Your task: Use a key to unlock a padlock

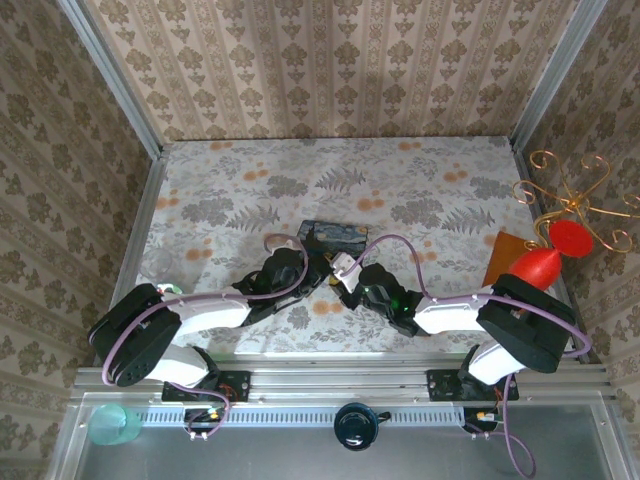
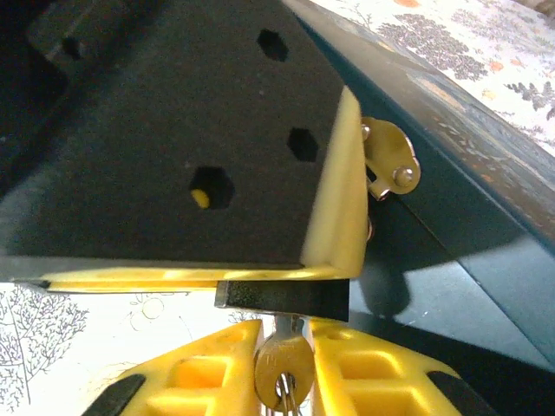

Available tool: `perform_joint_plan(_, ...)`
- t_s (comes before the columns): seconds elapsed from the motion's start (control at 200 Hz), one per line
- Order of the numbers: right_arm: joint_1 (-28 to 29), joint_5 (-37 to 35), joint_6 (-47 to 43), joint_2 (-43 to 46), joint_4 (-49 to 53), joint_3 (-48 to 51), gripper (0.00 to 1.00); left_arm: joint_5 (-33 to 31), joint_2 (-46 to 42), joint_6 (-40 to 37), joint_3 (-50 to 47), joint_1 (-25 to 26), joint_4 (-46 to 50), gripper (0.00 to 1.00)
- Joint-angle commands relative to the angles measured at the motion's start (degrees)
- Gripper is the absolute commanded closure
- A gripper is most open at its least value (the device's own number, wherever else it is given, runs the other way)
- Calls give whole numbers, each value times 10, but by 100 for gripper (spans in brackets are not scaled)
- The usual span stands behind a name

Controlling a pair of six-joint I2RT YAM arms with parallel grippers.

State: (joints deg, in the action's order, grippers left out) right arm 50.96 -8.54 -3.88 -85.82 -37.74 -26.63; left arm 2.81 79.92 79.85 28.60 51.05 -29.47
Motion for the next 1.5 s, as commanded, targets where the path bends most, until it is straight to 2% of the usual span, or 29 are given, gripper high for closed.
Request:
perform_joint_plan(0.0, -3, 1, 48, 13, -21, -14, 87, 8, 7, -17, 22, 13, -2, 100)
perform_joint_plan(0.135, -32, 114, 176, 17, -31, -5, 99, -3, 9, -38, 29, 14, 21, 100)
perform_joint_plan(0.26, -29, 146, 236, 7, -34, 1, 100, -25, 4, -68, 38, 14, 55, 100)
perform_joint_plan(0.32, -27, 136, 247, 4, -17, 2, 96, -39, 3, -89, 46, 13, 82, 100)
perform_joint_plan(0.44, -29, 108, 255, 19, 39, 2, 77, -57, 17, -127, 59, 10, 110, 100)
perform_joint_plan(0.53, -44, 118, 270, 30, 55, 8, 66, -52, 40, -154, 67, 3, 119, 100)
perform_joint_plan(0.735, -101, 199, 314, -8, 43, 6, 61, -37, 92, -181, 76, 4, 114, 100)
perform_joint_plan(0.875, -117, 234, 335, -39, 28, -3, 61, -40, 107, -194, 77, 15, 126, 100)
perform_joint_plan(0.955, -125, 238, 347, -50, 28, -9, 60, -43, 103, -206, 77, 17, 146, 93)
perform_joint_plan(1.055, -143, 242, 361, -52, 14, -4, 60, -65, 72, -221, 58, 17, 166, 72)
perform_joint_plan(1.225, -157, 254, 350, -45, 24, -10, 56, -78, -8, -313, 55, -12, 218, 49)
perform_joint_plan(1.345, -156, 268, 360, -50, 17, -18, 52, -66, -59, -391, 63, -55, 244, 38)
perform_joint_plan(1.455, -154, 245, 356, -51, 28, -23, 49, -25, -51, -451, 93, -112, 275, 35)
perform_joint_plan(1.495, -152, 233, 348, -49, 39, -25, 44, -12, -41, -469, 106, -130, 283, 34)
